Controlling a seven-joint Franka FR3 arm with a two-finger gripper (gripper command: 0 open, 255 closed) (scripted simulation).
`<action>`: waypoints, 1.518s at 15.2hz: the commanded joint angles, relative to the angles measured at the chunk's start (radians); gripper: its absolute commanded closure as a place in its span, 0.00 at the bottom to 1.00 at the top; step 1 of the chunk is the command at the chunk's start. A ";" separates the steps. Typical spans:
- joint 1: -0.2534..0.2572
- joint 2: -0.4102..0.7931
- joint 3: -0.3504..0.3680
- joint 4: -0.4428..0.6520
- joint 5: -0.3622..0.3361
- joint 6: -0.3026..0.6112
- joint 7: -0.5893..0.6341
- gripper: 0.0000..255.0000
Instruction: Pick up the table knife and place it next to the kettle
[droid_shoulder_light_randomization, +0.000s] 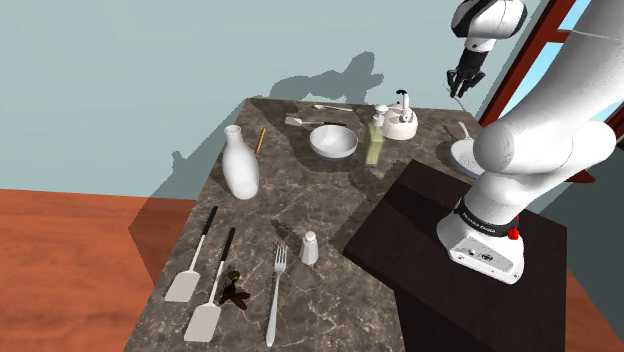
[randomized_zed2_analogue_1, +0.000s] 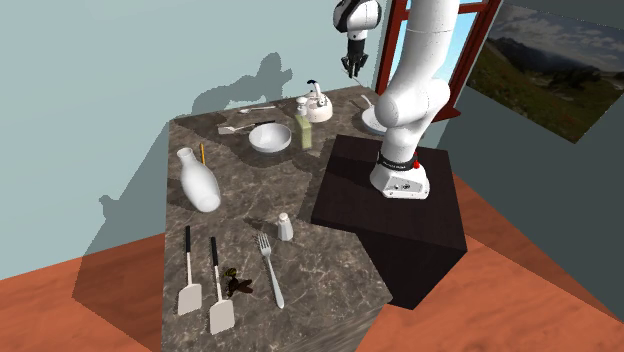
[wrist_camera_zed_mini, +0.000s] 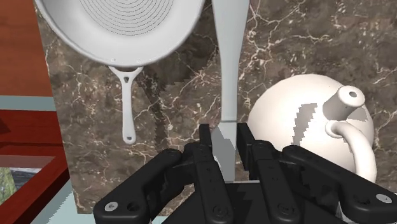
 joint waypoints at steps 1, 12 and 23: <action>-0.002 0.019 0.001 -0.004 0.009 0.023 -0.006 1.00; -0.013 0.124 0.015 -0.043 0.065 0.159 -0.043 1.00; -0.037 0.246 0.047 -0.055 0.136 0.286 -0.089 1.00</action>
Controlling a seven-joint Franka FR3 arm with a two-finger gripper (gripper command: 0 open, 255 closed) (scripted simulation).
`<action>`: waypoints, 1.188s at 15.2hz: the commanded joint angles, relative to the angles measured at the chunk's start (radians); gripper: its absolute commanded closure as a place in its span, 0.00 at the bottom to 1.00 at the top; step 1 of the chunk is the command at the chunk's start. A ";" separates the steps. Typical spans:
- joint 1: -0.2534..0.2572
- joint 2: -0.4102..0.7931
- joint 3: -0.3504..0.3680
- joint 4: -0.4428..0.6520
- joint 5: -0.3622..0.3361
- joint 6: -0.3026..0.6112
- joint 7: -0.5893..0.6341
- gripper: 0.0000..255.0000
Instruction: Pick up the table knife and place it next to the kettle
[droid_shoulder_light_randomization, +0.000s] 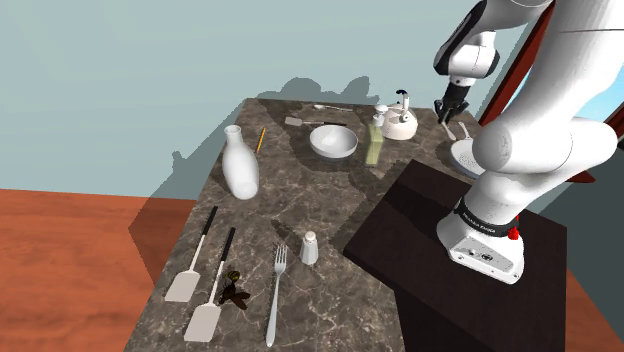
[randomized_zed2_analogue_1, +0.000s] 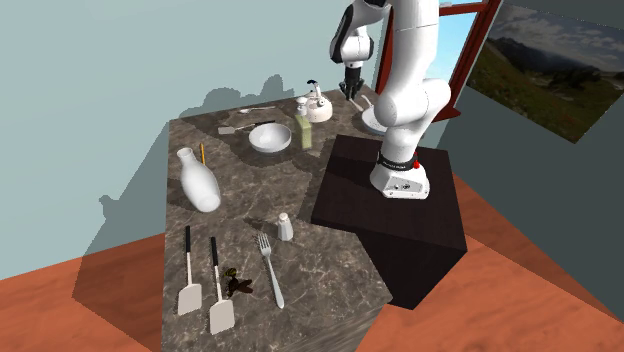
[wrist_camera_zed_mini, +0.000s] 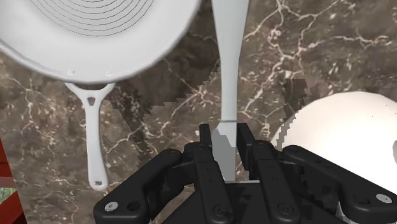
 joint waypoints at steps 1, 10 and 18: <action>-0.006 0.022 0.007 0.000 0.013 0.022 -0.009 1.00; -0.038 0.133 0.050 0.013 0.071 0.117 -0.048 1.00; -0.056 0.190 0.074 0.026 0.096 0.160 -0.065 1.00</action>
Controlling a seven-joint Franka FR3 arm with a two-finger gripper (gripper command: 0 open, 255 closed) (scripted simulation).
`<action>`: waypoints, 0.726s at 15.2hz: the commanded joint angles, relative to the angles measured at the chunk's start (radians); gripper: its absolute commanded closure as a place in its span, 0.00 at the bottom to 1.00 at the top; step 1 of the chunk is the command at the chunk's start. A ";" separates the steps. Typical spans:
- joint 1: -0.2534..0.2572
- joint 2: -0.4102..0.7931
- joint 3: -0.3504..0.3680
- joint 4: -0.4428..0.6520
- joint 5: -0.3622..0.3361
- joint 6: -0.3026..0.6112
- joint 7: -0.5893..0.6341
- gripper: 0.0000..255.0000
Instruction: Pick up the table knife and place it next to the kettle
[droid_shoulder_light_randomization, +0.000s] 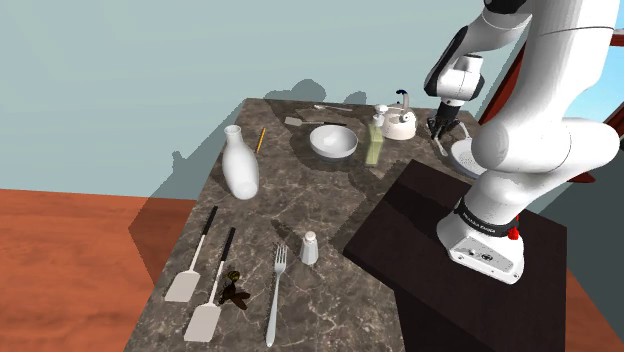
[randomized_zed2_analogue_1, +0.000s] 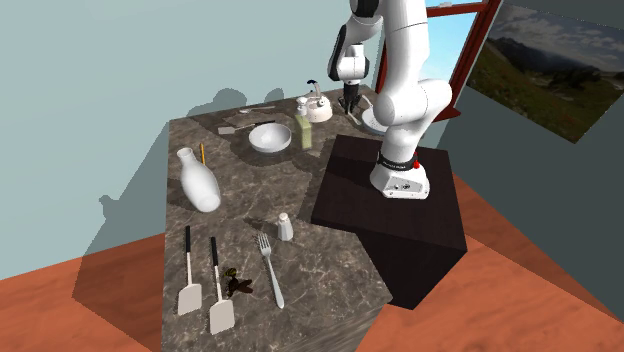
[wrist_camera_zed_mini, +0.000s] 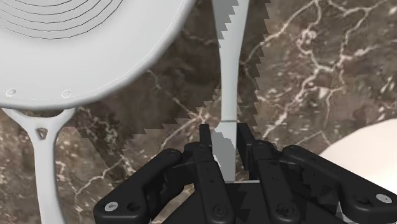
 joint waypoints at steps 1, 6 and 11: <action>0.000 0.001 0.000 0.000 0.000 0.001 0.000 1.00; 0.000 0.001 0.000 0.000 0.000 0.001 0.000 0.00; 0.011 -0.031 -0.013 -0.007 -0.013 -0.023 0.010 0.00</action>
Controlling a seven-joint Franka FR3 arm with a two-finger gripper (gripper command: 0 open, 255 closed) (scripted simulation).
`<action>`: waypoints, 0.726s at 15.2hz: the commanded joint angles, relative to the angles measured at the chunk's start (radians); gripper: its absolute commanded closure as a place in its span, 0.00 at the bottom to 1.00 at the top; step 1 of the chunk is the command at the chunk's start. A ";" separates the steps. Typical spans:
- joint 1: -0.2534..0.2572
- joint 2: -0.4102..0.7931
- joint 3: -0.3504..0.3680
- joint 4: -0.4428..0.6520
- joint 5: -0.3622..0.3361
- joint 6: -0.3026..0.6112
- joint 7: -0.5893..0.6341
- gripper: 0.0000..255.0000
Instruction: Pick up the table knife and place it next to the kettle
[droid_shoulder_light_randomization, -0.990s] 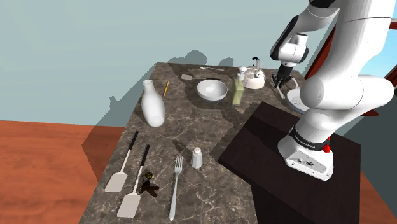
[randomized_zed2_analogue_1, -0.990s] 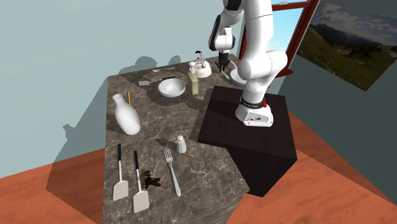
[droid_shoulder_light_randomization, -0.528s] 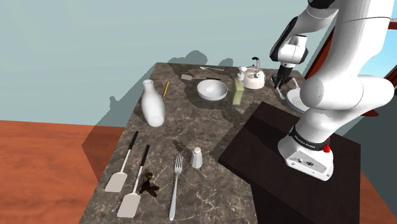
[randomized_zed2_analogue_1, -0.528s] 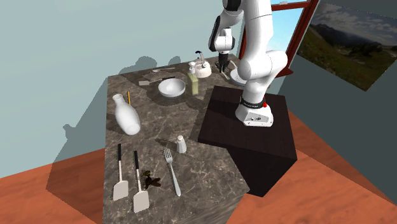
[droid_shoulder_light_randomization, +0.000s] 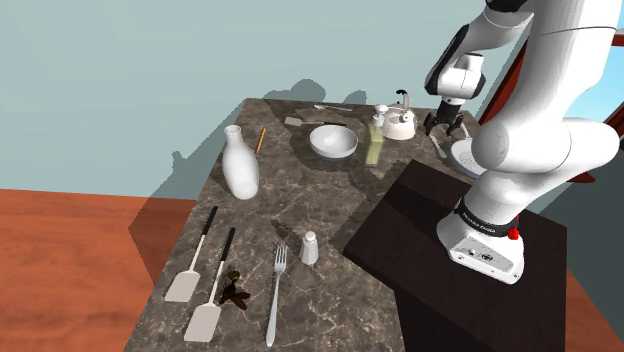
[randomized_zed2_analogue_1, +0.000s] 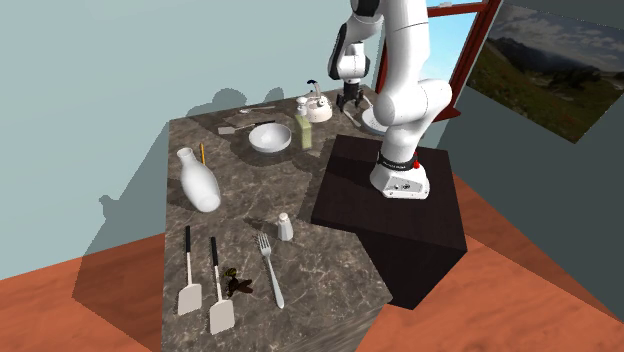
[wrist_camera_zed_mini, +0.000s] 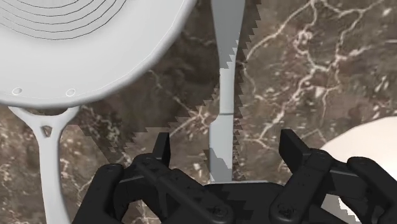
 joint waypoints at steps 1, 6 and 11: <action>0.017 -0.047 -0.021 -0.008 -0.021 -0.039 0.015 0.00; 0.034 -0.103 -0.043 -0.016 -0.050 -0.085 0.035 0.00; 0.034 -0.103 -0.043 -0.016 -0.050 -0.085 0.035 0.00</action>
